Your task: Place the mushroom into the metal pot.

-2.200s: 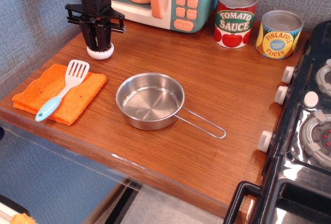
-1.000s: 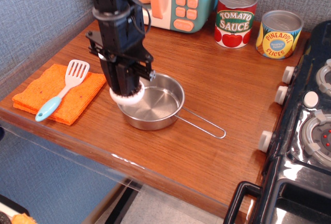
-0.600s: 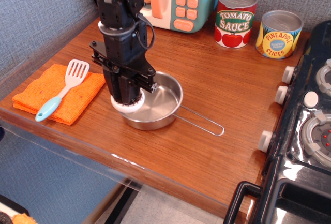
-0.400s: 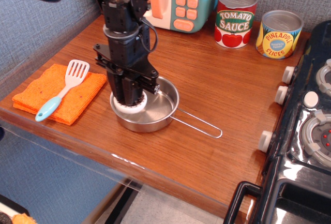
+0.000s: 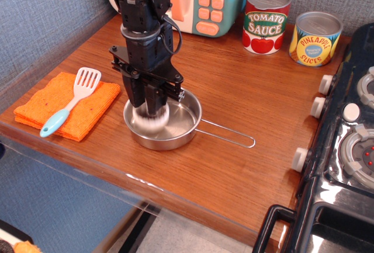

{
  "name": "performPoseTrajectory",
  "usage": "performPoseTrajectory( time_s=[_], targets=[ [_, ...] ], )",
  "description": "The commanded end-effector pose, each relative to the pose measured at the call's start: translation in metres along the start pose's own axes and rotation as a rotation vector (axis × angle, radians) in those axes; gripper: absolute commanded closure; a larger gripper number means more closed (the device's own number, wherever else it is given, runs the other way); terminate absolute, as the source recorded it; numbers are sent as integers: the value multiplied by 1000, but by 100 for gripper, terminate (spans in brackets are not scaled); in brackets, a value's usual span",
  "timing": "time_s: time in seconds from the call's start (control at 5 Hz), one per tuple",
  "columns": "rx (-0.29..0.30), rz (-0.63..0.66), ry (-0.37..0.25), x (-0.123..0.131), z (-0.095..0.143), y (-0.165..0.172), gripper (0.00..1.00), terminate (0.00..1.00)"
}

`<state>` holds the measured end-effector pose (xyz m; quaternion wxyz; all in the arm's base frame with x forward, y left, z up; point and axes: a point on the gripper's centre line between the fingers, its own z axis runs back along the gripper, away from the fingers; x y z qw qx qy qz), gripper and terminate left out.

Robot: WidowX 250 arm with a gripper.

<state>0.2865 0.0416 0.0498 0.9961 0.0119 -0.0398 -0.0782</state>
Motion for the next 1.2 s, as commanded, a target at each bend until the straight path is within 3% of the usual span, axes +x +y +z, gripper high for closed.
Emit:
performPoseTrajectory(
  time_s=[0.0,0.2,0.8,1.0],
  targets=[
    [-6,7,-80,1,40,16,0,0],
    [-27,31,-122,-2,76,32,0,0],
    [-40,85,-85,-3,75,54,0,0],
    [-40,85,-85,-3,75,54,0,100]
  ],
)
